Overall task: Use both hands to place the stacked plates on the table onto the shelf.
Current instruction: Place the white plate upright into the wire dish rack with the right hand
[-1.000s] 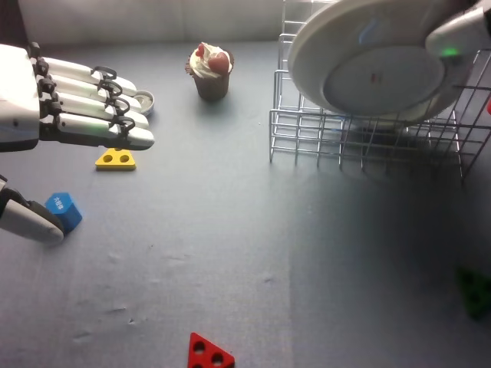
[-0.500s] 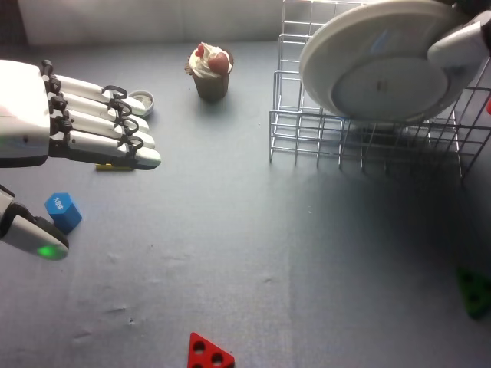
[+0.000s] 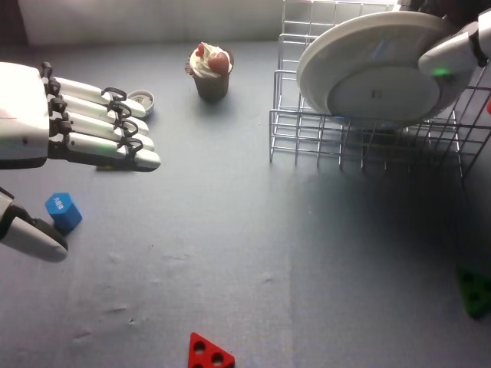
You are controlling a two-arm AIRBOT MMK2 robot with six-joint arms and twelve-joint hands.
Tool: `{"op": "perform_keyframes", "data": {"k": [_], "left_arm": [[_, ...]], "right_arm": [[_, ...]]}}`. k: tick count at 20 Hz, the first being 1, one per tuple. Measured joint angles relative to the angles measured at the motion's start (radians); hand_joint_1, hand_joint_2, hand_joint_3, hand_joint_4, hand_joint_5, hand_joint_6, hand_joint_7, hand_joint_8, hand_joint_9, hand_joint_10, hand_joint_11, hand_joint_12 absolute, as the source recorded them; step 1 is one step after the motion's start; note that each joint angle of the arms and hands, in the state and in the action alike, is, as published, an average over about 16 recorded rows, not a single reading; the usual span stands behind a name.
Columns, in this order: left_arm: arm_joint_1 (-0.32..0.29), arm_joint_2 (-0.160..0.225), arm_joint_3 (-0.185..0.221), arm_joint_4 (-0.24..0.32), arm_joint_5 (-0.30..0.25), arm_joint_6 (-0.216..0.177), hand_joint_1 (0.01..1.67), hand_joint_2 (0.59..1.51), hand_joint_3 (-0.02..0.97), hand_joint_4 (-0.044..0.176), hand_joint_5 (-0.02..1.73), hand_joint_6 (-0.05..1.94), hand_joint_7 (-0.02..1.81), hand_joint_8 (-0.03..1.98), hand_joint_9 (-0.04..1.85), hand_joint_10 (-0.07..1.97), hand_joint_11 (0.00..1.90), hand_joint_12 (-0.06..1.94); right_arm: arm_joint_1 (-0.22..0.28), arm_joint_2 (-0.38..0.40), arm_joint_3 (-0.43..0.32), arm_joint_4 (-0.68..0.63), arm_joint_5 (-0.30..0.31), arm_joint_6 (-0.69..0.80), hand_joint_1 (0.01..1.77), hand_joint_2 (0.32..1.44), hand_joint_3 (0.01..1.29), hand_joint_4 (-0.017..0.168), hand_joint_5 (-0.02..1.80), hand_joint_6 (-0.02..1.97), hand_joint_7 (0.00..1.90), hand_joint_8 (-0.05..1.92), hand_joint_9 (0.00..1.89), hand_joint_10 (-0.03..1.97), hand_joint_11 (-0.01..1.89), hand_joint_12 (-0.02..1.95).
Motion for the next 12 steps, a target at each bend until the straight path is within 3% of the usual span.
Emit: {"op": "perform_keyframes", "data": {"k": [3,12], "left_arm": [[0.0,0.0,0.0,-0.002,-0.002,-0.001,0.09,1.051,0.017,-0.002,0.24,0.01,0.31,0.0,0.28,0.01,0.23,0.01],[0.0,-0.003,0.003,-0.005,-0.006,-0.006,0.08,1.051,0.017,-0.002,0.24,0.01,0.3,0.0,0.29,0.01,0.24,0.01]], "right_arm": [[-0.011,-0.013,0.012,0.009,0.004,0.0,1.46,0.96,0.01,-0.008,0.94,0.76,1.15,0.54,1.36,0.14,1.14,0.87],[-0.055,-0.048,0.04,0.032,0.008,0.002,1.34,1.01,0.01,-0.008,0.92,0.86,1.04,0.27,1.19,0.16,1.22,0.19]]}}
